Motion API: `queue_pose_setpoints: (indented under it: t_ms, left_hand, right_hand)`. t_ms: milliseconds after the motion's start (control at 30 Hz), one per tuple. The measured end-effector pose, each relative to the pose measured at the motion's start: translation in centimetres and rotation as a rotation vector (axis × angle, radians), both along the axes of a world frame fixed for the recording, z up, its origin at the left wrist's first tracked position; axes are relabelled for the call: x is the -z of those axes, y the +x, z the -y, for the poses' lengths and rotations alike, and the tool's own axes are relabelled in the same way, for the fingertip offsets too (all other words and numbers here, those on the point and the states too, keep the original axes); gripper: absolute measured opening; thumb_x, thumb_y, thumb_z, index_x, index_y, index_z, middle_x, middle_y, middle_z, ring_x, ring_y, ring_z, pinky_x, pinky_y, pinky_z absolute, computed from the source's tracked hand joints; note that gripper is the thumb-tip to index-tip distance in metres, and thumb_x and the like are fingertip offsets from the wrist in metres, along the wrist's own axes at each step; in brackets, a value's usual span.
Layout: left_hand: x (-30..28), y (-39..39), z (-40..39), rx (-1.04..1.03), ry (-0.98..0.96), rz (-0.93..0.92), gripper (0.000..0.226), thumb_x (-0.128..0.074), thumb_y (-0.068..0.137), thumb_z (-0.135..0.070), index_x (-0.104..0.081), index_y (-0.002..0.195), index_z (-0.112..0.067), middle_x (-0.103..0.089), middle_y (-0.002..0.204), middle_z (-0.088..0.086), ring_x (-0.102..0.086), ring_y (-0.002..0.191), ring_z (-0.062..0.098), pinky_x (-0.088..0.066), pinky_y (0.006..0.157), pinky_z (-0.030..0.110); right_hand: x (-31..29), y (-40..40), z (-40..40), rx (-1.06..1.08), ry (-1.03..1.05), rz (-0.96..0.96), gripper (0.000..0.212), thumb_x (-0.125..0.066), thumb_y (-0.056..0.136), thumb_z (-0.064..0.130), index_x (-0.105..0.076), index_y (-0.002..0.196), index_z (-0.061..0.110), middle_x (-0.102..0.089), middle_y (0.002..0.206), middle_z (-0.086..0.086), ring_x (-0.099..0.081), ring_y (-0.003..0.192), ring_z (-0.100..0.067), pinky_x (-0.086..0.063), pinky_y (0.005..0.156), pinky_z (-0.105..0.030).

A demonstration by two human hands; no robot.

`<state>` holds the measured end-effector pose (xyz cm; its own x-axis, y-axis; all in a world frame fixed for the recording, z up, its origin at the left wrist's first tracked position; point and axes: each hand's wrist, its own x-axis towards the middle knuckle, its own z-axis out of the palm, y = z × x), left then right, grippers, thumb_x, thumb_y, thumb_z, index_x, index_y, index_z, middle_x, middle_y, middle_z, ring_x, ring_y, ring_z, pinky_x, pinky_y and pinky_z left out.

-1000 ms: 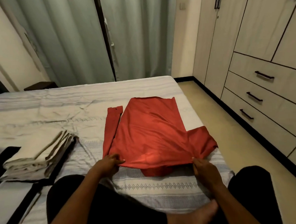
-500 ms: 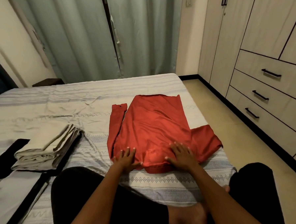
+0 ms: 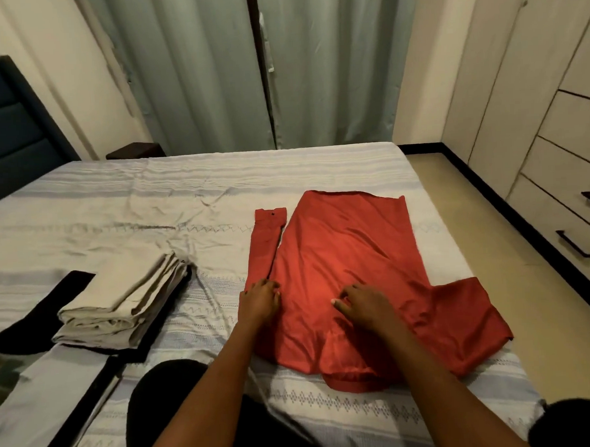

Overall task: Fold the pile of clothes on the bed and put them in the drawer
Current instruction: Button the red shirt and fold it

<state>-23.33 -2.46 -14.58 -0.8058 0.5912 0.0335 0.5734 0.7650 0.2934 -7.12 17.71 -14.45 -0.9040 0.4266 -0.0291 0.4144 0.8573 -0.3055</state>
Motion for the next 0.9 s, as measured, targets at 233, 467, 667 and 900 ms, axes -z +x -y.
queue_pose_setpoints:
  t_ms: [233,467,667,900]
  left_hand:
    - [0.2,-6.8,-0.4,-0.183,-0.026,0.123,0.041,-0.050,0.094,-0.050,-0.054,0.124,-0.023,-0.051,0.127,0.011,-0.053,0.113,0.035,-0.045,0.090,0.045]
    - [1.6,-12.0,-3.0,-0.282,0.060,0.208,0.062,-0.049,0.092,-0.061,-0.046,0.135,-0.015,-0.051,0.134,0.011,-0.050,0.122,0.037,-0.044,0.096,0.048]
    - [1.9,-18.8,-5.8,-0.474,0.447,0.443,0.054,-0.055,0.097,-0.042,-0.048,0.137,-0.005,-0.058,0.134,0.018,-0.055,0.125,0.034,-0.045,0.099,0.038]
    - [1.1,-25.7,-10.6,-0.622,0.662,0.770,0.048,-0.069,0.084,-0.031,-0.062,0.111,0.007,-0.069,0.103,0.014,-0.067,0.081,0.028,-0.057,0.064,0.031]
  right_hand:
    - [1.9,-9.7,1.4,-0.182,-0.012,-0.055,0.040,-0.045,0.092,0.052,-0.065,0.115,0.026,-0.065,0.120,-0.001,-0.058,0.116,-0.024,-0.045,0.094,-0.036]
    - [3.5,-17.9,2.1,-0.122,-0.048,-0.165,0.037,-0.039,0.087,0.040,-0.069,0.098,0.022,-0.069,0.105,0.000,-0.061,0.102,-0.027,-0.048,0.085,-0.039]
    - [3.9,-23.1,0.7,-0.075,-0.106,-0.195,0.026,-0.048,0.091,0.029,-0.072,0.098,0.021,-0.072,0.105,-0.003,-0.062,0.100,-0.031,-0.047,0.084,-0.037]
    - [5.5,-25.4,-0.7,-0.019,-0.229,-0.250,0.025,-0.053,0.091,0.027,-0.075,0.102,0.026,-0.074,0.108,0.001,-0.066,0.101,-0.028,-0.052,0.084,-0.038]
